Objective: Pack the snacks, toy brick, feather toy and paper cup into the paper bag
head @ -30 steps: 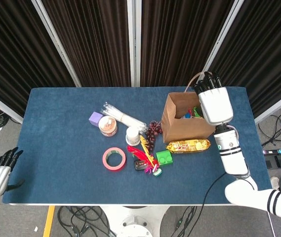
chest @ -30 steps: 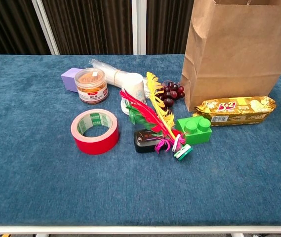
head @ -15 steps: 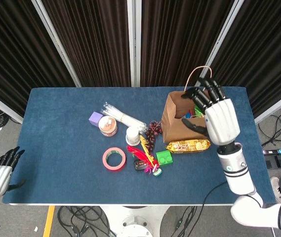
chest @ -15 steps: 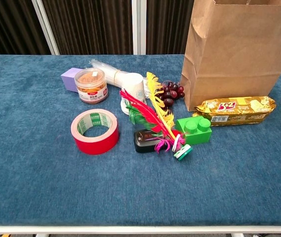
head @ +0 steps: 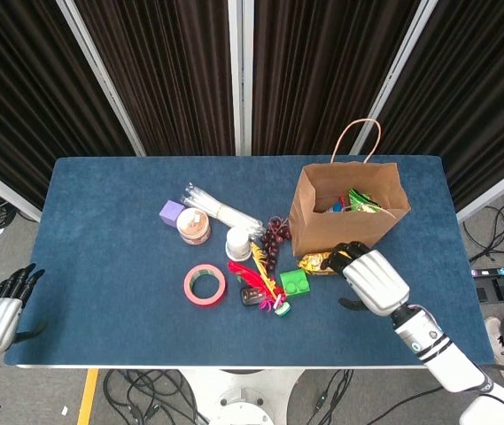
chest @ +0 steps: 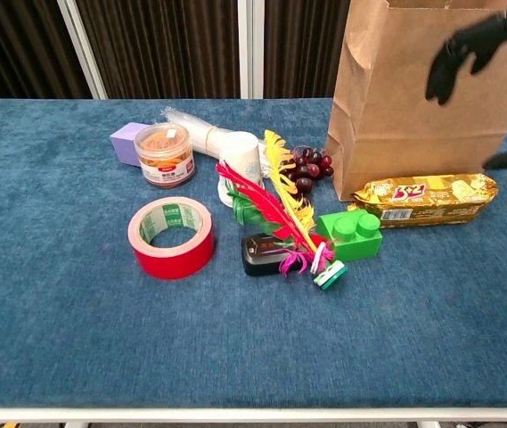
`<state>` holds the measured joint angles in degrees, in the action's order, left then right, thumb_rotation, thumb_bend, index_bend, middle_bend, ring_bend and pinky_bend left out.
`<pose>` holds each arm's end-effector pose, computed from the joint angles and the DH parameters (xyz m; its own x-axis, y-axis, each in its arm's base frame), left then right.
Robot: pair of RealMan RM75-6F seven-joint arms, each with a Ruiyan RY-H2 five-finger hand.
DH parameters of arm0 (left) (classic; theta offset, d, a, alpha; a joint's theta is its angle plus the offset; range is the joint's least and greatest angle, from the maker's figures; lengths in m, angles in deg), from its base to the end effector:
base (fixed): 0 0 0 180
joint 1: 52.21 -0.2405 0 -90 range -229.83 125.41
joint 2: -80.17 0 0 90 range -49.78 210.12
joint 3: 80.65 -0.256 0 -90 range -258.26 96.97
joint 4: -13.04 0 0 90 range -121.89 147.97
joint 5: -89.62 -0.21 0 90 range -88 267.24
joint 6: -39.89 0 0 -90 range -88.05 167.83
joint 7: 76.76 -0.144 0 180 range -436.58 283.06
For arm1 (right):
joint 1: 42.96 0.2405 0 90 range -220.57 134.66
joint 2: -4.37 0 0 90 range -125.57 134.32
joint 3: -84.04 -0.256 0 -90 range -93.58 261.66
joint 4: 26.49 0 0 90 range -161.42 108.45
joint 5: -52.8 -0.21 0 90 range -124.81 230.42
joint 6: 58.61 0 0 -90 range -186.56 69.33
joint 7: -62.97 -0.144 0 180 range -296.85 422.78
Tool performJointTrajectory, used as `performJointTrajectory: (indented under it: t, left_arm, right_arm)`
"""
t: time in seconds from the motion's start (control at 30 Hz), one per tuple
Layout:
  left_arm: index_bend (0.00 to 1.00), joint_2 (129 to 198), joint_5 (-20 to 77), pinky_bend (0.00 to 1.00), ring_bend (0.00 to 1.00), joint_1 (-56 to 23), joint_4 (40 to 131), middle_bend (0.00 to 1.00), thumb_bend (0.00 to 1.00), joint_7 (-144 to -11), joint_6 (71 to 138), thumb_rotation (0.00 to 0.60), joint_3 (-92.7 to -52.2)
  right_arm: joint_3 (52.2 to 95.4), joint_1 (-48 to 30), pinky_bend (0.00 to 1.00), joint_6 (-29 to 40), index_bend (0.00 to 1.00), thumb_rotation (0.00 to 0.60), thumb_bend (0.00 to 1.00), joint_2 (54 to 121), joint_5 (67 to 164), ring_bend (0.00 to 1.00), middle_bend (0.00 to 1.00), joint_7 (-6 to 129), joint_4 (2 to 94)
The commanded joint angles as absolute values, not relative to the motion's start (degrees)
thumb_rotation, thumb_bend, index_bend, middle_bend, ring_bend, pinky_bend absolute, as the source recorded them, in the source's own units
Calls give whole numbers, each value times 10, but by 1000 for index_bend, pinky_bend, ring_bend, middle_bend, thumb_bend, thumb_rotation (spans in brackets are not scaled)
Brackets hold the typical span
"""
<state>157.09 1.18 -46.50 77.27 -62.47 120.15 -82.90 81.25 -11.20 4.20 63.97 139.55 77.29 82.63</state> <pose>-0.3853 0.1727 0.1131 0.4193 0.1541 0.8947 0.9071 -0.0302 -0.4199 -0.1629 -0.2661 0.1066 0.5545 -0.1417 0.8201 -0.7408 -0.5330 0.4088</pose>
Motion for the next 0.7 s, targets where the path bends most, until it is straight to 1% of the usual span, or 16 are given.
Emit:
performJointTrajectory:
  t: [0.03, 0.13, 0.23, 0.5, 0.7]
  left_arm:
    - [105, 1572, 11, 166, 24, -465, 771, 85, 257, -624, 1201, 600, -830]
    - [104, 1573, 11, 166, 24, -466, 768, 84, 258, -623, 1201, 600, -831]
    - [104, 1573, 13, 167, 24, -466, 766, 84, 258, -621, 1201, 600, -830]
    - [105, 1566, 20, 166, 24, -468, 767, 85, 258, -616, 1201, 600, -825]
    - [105, 1569, 19, 166, 24, -468, 762, 85, 258, -611, 1197, 600, -828]
  right_arm:
    - [817, -112, 292, 10, 343, 600, 0, 664, 1340, 247, 381, 842, 782]
    - [814, -109, 291, 6, 343, 600, 0, 696, 1322, 246, 381, 862, 745]
    - [811, -105, 268, -1, 343, 600, 0, 726, 1308, 236, 380, 871, 709]
    - [810, -94, 250, -21, 346, 600, 0, 786, 1289, 218, 377, 886, 637]
    - [811, -90, 198, -34, 296, 600, 0, 817, 1266, 161, 318, 901, 605]
